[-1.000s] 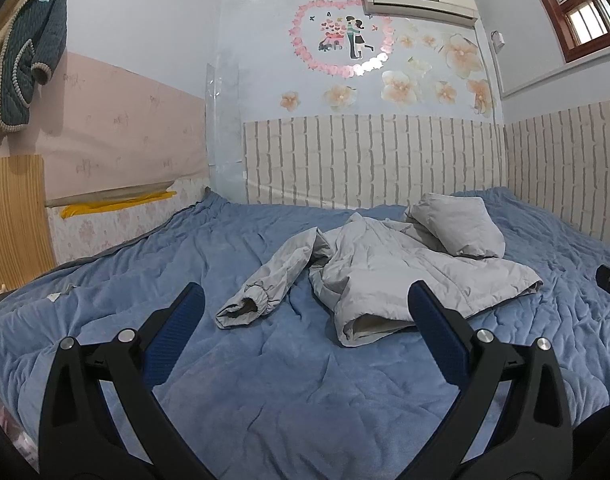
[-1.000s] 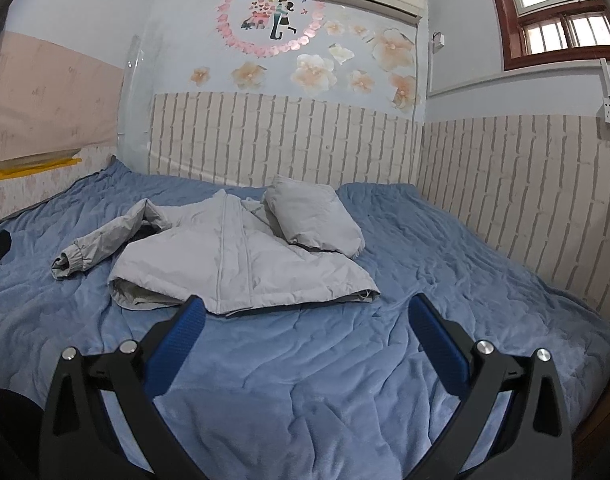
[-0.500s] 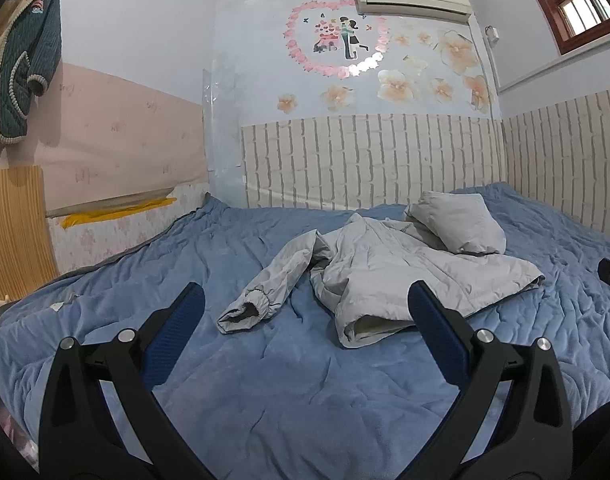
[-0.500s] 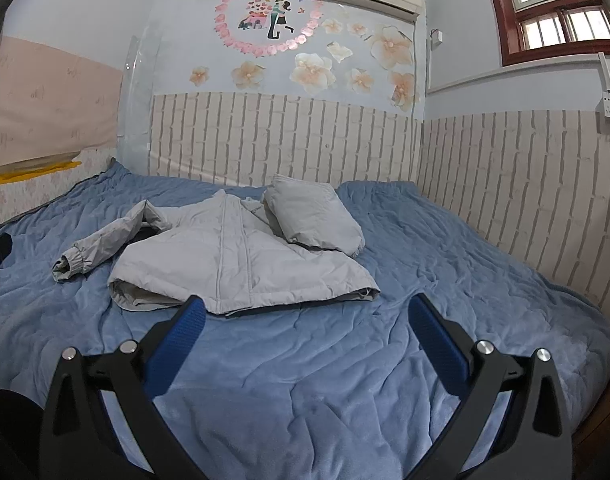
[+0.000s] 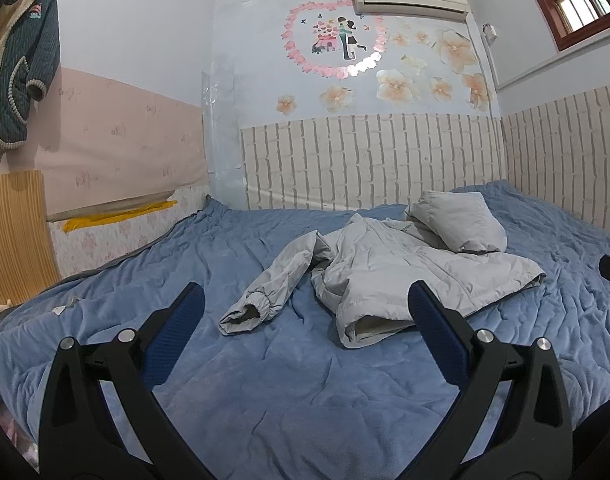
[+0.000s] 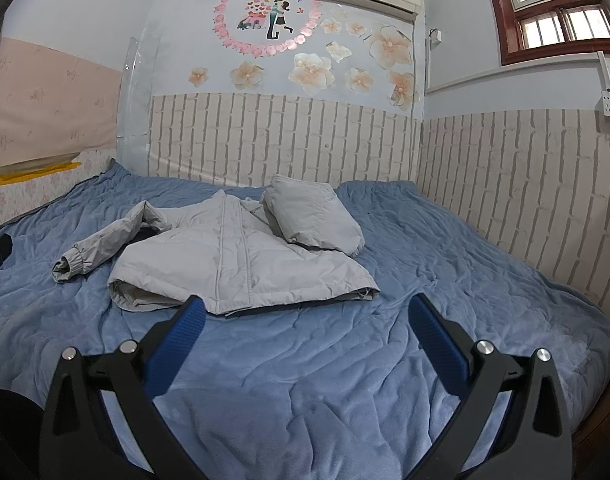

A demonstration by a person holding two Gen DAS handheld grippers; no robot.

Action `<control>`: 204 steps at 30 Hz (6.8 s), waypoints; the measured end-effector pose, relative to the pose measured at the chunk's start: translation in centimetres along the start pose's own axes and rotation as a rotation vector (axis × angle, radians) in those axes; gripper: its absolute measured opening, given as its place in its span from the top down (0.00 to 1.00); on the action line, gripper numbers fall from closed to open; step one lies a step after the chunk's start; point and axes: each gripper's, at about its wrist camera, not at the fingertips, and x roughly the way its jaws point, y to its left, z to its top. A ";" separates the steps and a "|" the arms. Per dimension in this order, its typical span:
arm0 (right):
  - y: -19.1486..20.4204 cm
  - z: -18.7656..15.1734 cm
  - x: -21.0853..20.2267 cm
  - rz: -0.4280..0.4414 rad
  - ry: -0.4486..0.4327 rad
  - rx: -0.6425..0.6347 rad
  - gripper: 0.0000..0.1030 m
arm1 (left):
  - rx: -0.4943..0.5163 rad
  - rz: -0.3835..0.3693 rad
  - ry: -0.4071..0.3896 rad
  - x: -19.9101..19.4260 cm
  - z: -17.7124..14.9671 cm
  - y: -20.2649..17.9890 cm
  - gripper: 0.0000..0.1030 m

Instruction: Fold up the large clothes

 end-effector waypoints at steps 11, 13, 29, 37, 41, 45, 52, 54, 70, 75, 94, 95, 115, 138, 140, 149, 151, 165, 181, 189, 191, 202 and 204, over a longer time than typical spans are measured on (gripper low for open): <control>-0.1 0.0 0.0 -0.001 0.000 -0.002 0.02 | 0.000 0.000 0.001 0.1 0.0 0.1 0.03; -0.2 0.0 0.0 0.000 0.001 -0.001 0.02 | 0.000 0.000 0.002 0.2 0.0 0.2 0.03; -0.2 0.0 0.0 0.000 0.003 -0.002 0.02 | 0.002 0.001 0.001 0.1 0.0 0.0 0.03; -0.3 -0.1 0.1 0.001 0.003 0.000 0.02 | 0.018 0.003 -0.001 0.3 -0.1 0.0 0.03; -0.3 -0.1 0.0 0.001 0.004 0.000 0.02 | 0.021 0.003 -0.001 0.2 -0.1 0.0 0.03; -0.3 -0.1 0.0 0.000 0.004 -0.001 0.02 | 0.023 0.004 -0.001 0.2 -0.1 0.0 0.03; -0.2 0.0 0.1 0.001 0.004 0.001 0.02 | 0.033 0.006 -0.004 0.1 -0.1 -0.2 0.03; -0.2 0.0 0.1 0.001 0.004 -0.001 0.02 | 0.033 0.006 -0.003 0.1 -0.1 -0.2 0.03; -0.3 0.0 0.0 0.001 0.005 0.002 0.02 | 0.034 0.007 -0.003 0.0 0.0 -0.3 0.03; -0.1 -0.2 0.1 -0.006 0.005 -0.015 0.02 | 0.033 0.008 -0.002 0.0 0.0 -0.5 0.03; -0.3 -0.1 0.1 -0.005 0.007 0.001 0.02 | 0.041 0.010 -0.005 -0.3 0.0 -0.6 0.03; -0.4 -0.1 0.1 -0.005 0.007 0.002 0.02 | 0.040 0.010 -0.005 -0.3 0.0 -0.6 0.03; -0.4 -0.1 0.1 -0.004 0.008 0.002 0.02 | 0.037 0.010 -0.004 -0.4 0.2 -0.6 0.03; -0.4 0.0 -0.1 0.002 0.009 -0.006 0.02 | 0.029 0.009 0.002 -0.6 0.4 -0.5 0.03; -0.3 0.0 -0.2 0.000 0.010 -0.011 0.02 | 0.028 0.009 0.002 -0.6 0.4 -0.5 0.03; -0.9 0.3 0.2 -0.009 0.023 0.007 0.02 | 0.034 0.011 0.003 -0.6 0.4 -0.6 0.03; -0.9 0.3 0.2 -0.008 0.026 0.005 0.02 | 0.031 0.010 0.004 -0.6 0.4 -0.6 0.03; -0.3 0.3 -0.4 -0.001 0.021 -0.014 0.02 | -0.015 0.010 0.028 0.4 0.2 0.0 0.03; 0.7 1.0 -0.6 -0.023 0.027 -0.011 0.02 | -0.079 -0.032 0.031 0.6 0.0 1.9 0.03; 0.9 1.0 -0.4 -0.025 0.032 -0.027 0.02 | -0.082 -0.031 0.034 0.7 0.0 1.9 0.03; 0.8 1.0 -0.3 -0.024 0.031 -0.024 0.02 | -0.077 -0.028 0.036 0.7 0.0 1.7 0.03; -0.8 0.5 -0.2 -0.011 0.019 0.042 0.02 | -0.025 -0.014 0.027 0.5 0.2 0.9 0.03; -1.0 0.5 -0.2 -0.009 0.018 0.049 0.02 | -0.023 -0.013 0.029 0.5 0.2 0.9 0.03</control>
